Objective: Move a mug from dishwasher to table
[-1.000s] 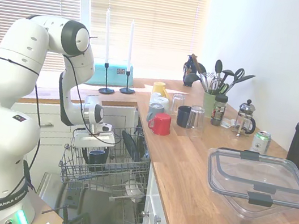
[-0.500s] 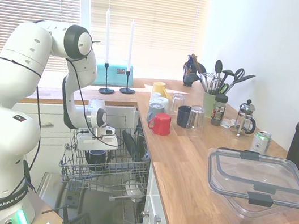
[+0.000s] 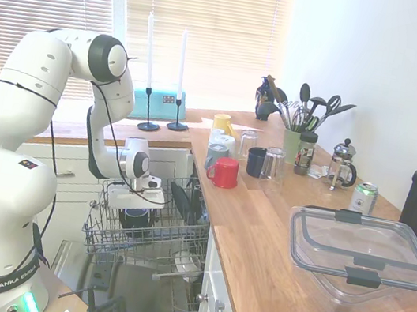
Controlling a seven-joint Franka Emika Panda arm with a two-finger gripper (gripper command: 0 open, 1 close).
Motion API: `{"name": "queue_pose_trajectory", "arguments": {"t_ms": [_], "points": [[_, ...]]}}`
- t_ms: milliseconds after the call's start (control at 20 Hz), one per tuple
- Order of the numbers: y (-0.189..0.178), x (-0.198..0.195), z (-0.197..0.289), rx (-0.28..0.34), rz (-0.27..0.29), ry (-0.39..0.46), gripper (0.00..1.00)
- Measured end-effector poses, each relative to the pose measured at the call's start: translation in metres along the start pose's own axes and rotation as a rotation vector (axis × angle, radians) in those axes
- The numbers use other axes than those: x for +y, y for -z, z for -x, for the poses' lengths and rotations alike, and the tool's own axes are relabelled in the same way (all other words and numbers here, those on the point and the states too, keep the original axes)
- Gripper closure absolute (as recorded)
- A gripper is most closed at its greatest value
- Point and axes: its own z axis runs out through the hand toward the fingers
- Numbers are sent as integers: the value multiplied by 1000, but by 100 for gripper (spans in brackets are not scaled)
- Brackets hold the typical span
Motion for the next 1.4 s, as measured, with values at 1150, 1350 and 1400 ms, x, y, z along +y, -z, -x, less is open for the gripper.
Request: {"name": "queue_pose_trajectory", "arguments": {"t_ms": [1150,1350,1400], "points": [[8,9,1,-11,-24,-63,100],[8,7,2,-8,-19,-70,100],[8,6,2,-8,-18,-74,100]]}}
